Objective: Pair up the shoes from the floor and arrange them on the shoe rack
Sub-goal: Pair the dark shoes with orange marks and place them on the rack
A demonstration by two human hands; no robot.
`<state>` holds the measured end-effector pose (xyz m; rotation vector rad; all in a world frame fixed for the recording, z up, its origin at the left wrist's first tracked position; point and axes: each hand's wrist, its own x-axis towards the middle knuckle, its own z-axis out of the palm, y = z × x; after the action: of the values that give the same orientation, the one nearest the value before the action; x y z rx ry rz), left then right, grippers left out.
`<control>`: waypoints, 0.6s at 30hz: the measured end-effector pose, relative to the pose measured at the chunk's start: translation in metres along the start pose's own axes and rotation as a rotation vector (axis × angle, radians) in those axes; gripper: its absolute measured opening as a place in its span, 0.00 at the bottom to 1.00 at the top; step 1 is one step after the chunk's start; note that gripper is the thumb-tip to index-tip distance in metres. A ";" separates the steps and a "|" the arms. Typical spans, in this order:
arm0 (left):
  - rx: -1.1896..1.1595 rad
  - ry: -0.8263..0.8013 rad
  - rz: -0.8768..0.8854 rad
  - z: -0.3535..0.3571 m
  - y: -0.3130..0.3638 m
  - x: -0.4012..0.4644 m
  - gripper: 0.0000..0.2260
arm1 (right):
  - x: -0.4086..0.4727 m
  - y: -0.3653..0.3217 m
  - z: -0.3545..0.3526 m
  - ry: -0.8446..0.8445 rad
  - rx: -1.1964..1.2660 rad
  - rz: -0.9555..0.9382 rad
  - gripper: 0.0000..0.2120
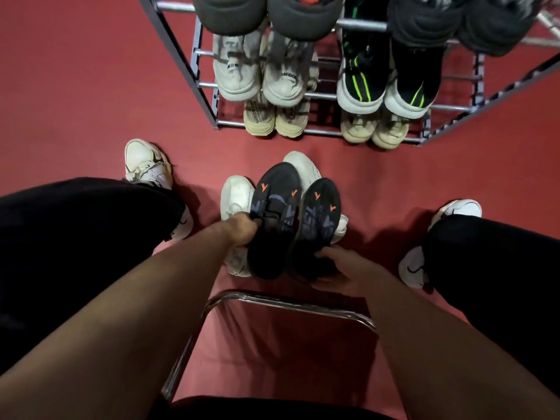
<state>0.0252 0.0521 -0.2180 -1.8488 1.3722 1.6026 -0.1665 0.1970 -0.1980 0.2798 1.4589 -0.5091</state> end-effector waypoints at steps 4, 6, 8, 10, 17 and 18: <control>-0.020 0.021 0.047 -0.026 0.033 -0.050 0.10 | -0.050 -0.041 -0.002 -0.008 -0.237 -0.095 0.08; -0.069 0.044 0.082 -0.035 0.044 -0.076 0.09 | -0.080 -0.057 -0.001 0.010 -0.273 -0.168 0.06; -0.143 0.056 0.125 -0.042 0.053 -0.108 0.10 | -0.117 -0.064 0.001 0.016 -0.301 -0.229 0.06; -0.175 0.072 0.184 -0.049 0.058 -0.139 0.12 | -0.150 -0.064 0.003 0.008 -0.346 -0.288 0.06; -0.272 0.107 0.415 -0.074 0.071 -0.226 0.09 | -0.245 -0.053 0.007 0.035 -0.344 -0.517 0.07; -0.288 0.107 0.453 -0.079 0.074 -0.238 0.10 | -0.258 -0.052 0.008 0.043 -0.332 -0.557 0.07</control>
<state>0.0337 0.0612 0.0425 -1.8957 1.7860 2.0382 -0.1930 0.1895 0.0643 -0.3933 1.6347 -0.6939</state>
